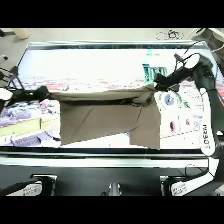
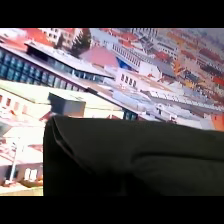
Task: Fold the shirts.
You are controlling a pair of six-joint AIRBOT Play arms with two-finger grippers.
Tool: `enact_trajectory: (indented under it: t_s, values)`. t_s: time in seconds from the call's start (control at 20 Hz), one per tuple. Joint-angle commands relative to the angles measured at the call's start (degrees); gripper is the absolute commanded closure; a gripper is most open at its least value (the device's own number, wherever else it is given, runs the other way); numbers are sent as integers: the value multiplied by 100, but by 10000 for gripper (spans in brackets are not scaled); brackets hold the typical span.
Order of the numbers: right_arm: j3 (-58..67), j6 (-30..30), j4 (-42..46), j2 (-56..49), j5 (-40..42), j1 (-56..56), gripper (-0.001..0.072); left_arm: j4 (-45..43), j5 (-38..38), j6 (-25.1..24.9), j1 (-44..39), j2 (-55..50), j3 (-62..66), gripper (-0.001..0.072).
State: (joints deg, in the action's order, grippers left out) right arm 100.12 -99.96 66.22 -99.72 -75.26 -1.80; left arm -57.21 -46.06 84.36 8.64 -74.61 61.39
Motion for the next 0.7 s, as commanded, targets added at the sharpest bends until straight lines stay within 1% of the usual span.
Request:
enact_trajectory:
  t_s: [0.0, 0.05, 0.1, 0.15, 0.2, 0.25, 0.3, 0.4, 0.5, 0.65]
  values:
    - [157, 417, -527, -216, -225, -162, 141, 162, -920, -37, 22, -310, 238, 2]
    - [247, 713, -385, -87, -514, -302, 141, -144, -1663, -35, 212, -308, 485, 44]
    - [271, 796, -122, 72, -791, -509, 142, -483, -2472, 59, 444, -299, 713, 44]
    - [271, 815, 92, 188, -1163, -756, 148, -651, -3064, 168, 638, -247, 772, 44]
    - [267, 811, 214, 234, -1390, -994, 167, -769, -3471, 129, 787, -133, 664, 45]
    - [225, 815, 243, 240, -1565, -1217, 182, -870, -3602, 136, 859, 26, 393, 68]
    - [138, 835, 243, 240, -1661, -1388, 183, -872, -3598, 136, 859, 192, 13, 111]
    - [-81, 876, 251, 240, -1799, -1598, 183, -839, -3429, 133, 675, 442, -951, 110]
    - [-192, 977, 345, 240, -1919, -1572, 183, -839, -3086, 68, 426, 490, -1784, 107]
    - [-199, 979, 341, 240, -1908, -1530, 183, -807, -2437, 50, 87, 481, -2481, 104]
